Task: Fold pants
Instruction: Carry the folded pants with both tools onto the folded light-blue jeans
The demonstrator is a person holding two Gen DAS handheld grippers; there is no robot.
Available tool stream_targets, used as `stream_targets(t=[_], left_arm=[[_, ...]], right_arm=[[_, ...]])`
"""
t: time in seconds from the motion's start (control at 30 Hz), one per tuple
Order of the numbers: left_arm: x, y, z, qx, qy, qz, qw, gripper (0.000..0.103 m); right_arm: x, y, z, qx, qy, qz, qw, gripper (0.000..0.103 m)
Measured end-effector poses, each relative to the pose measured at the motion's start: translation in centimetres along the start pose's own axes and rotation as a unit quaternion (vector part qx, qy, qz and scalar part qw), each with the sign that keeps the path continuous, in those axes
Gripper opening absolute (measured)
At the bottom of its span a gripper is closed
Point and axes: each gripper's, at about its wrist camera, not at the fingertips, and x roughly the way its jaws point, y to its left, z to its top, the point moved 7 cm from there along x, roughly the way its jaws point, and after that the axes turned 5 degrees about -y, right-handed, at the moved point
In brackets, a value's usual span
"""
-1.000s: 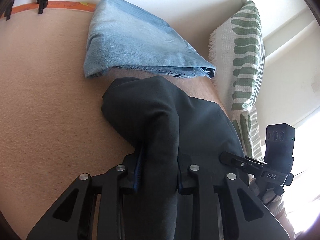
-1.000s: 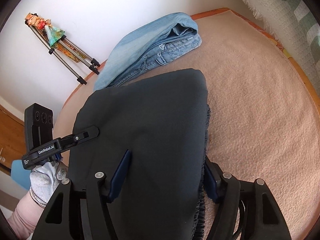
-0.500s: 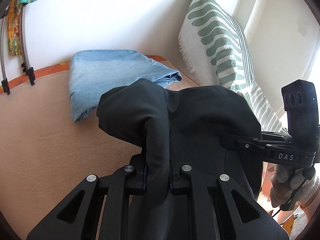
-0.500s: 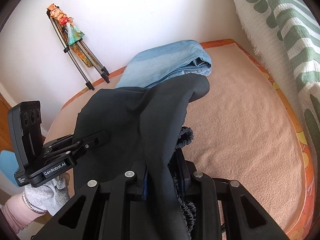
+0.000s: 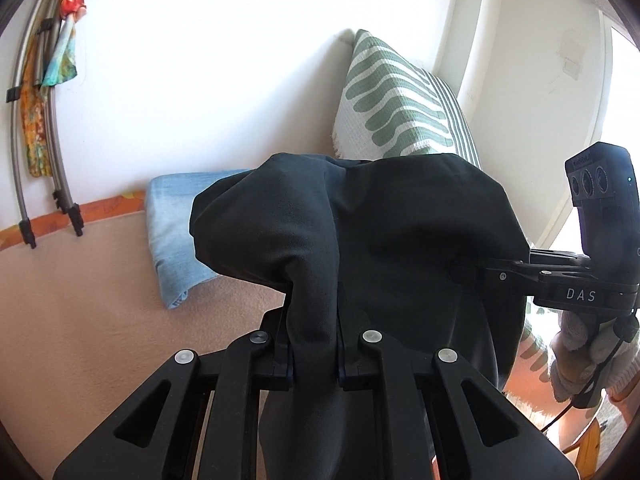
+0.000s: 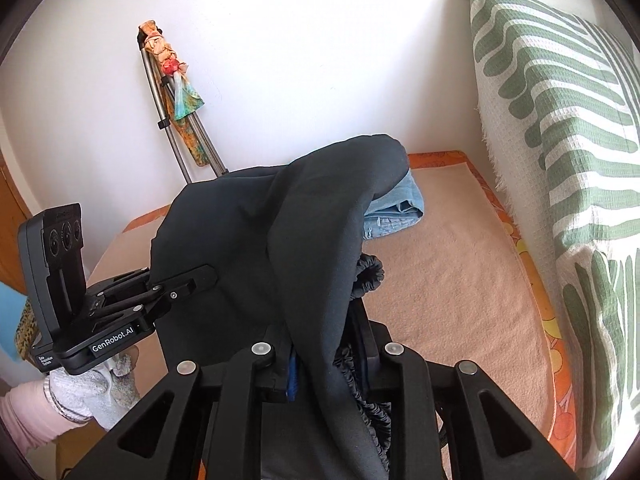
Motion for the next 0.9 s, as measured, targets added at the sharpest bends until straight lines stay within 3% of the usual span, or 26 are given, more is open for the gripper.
stream_targets(t=[0.3,0.9], left_arm=[[-0.7,0.8,3.9,0.005,-0.041,0.004,0.9991,0.012],[0.8,4.8,11.4,0.047,-0.095,0.033,0.9938,0.012]], right_arm=[[-0.8,1.8,4.4,-0.025,-0.037,-0.007,0.999,0.019],[3.7,4.3,14.9,-0.061,-0.083,-0.002,0.995,0.018]])
